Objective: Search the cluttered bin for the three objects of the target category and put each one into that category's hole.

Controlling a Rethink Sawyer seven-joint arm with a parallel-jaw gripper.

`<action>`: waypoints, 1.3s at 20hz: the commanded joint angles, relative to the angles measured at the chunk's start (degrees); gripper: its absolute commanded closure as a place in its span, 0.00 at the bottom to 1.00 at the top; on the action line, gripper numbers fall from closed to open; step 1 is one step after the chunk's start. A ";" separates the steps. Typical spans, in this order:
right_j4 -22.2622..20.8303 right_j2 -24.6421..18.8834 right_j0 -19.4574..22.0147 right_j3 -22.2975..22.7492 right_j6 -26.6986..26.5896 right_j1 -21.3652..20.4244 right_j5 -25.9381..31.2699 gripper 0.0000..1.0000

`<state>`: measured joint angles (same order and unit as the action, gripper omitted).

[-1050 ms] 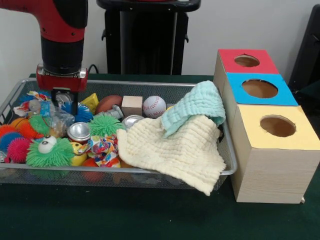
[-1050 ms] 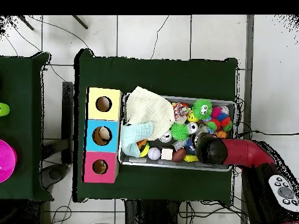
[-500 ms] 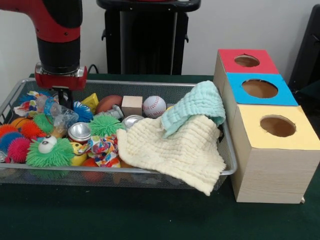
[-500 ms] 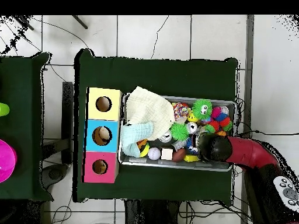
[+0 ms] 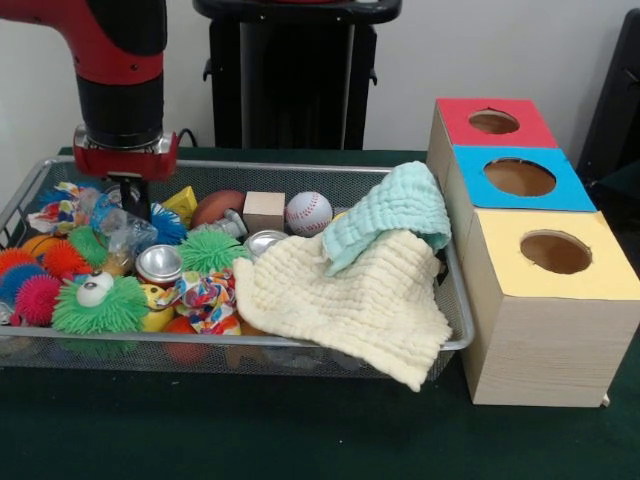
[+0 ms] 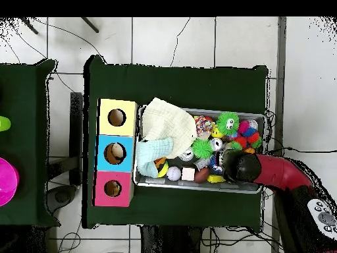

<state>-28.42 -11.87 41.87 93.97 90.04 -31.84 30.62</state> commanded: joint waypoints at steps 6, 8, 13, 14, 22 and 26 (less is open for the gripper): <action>4.66 1.73 -2.15 6.56 12.15 1.01 -7.10 1.00; 5.17 1.74 -2.18 6.40 11.48 0.79 -6.60 1.00; 5.90 2.19 -2.46 5.43 10.18 1.12 -6.57 1.00; 6.04 2.23 -2.45 5.42 9.98 1.22 -6.66 1.00; 6.32 2.37 -2.74 5.05 9.42 1.79 -7.23 1.00; 6.29 1.97 -2.63 4.71 8.81 1.68 -6.91 1.00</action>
<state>-24.50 -9.15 39.84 97.96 90.08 -31.78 26.19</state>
